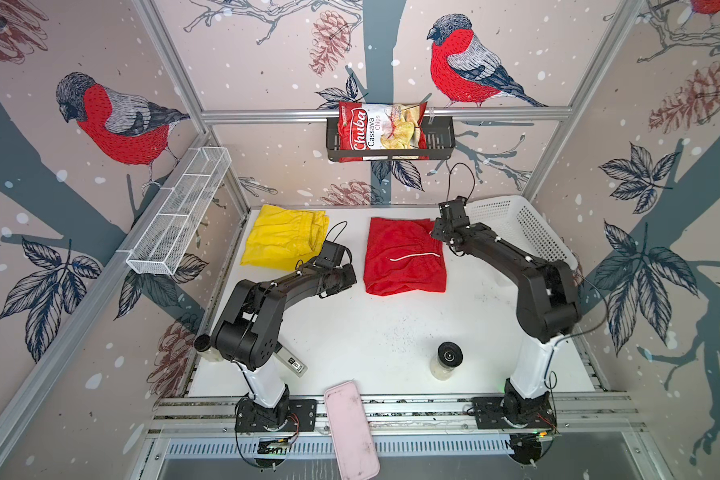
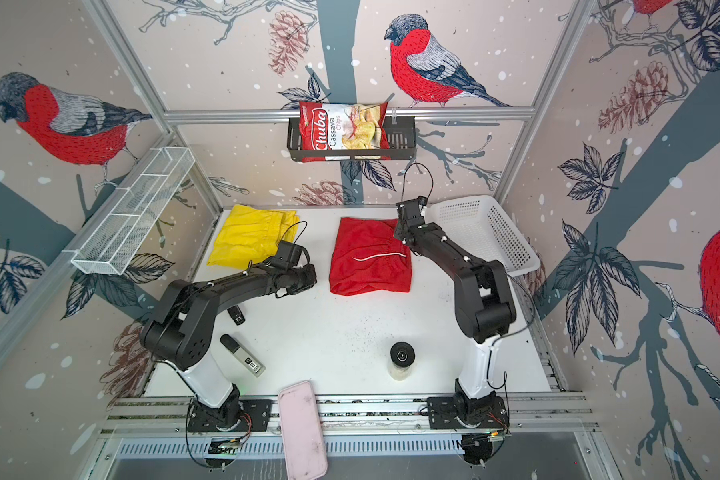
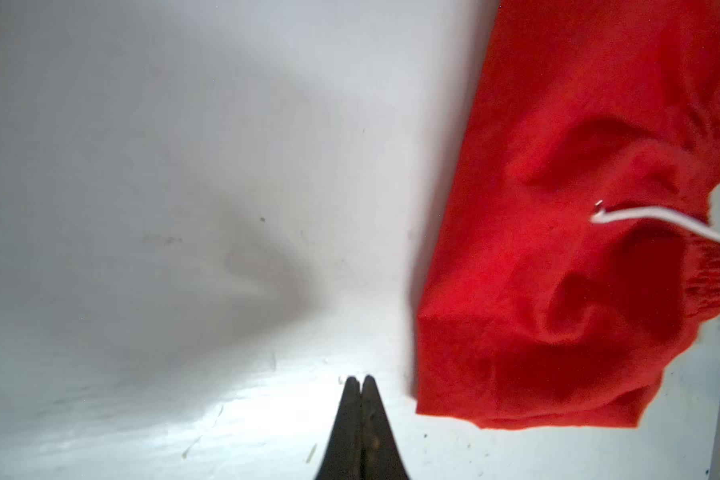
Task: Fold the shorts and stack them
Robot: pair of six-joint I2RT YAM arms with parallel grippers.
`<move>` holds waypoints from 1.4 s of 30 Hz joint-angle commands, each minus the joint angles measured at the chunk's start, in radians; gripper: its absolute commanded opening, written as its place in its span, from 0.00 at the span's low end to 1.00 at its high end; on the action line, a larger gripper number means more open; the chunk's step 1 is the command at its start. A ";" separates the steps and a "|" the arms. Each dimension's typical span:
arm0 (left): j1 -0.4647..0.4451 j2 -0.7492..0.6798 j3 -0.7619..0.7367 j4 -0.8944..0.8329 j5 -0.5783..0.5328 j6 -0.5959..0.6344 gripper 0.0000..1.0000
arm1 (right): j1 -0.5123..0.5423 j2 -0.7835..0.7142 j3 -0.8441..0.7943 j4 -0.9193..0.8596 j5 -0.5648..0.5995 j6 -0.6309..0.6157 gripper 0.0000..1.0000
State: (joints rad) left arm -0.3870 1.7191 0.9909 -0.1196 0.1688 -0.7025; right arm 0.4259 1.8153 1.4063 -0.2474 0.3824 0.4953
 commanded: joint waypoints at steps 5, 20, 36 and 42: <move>0.008 0.059 0.168 0.162 0.022 0.006 0.07 | 0.174 -0.194 -0.235 0.155 0.027 -0.034 0.65; -0.001 0.623 0.727 0.320 0.300 -0.055 0.34 | 0.237 -0.052 -0.600 0.438 -0.198 0.179 0.48; 0.013 0.639 0.685 0.158 0.149 -0.023 0.28 | 0.213 -0.354 -0.666 0.269 -0.113 0.133 0.32; 0.013 0.580 0.626 0.171 0.158 -0.032 0.28 | 0.160 -0.267 -0.467 0.254 -0.173 0.086 0.33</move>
State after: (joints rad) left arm -0.3752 2.3287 1.6394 0.0586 0.3328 -0.7406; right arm 0.6025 1.4994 0.8825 0.0658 0.2352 0.6216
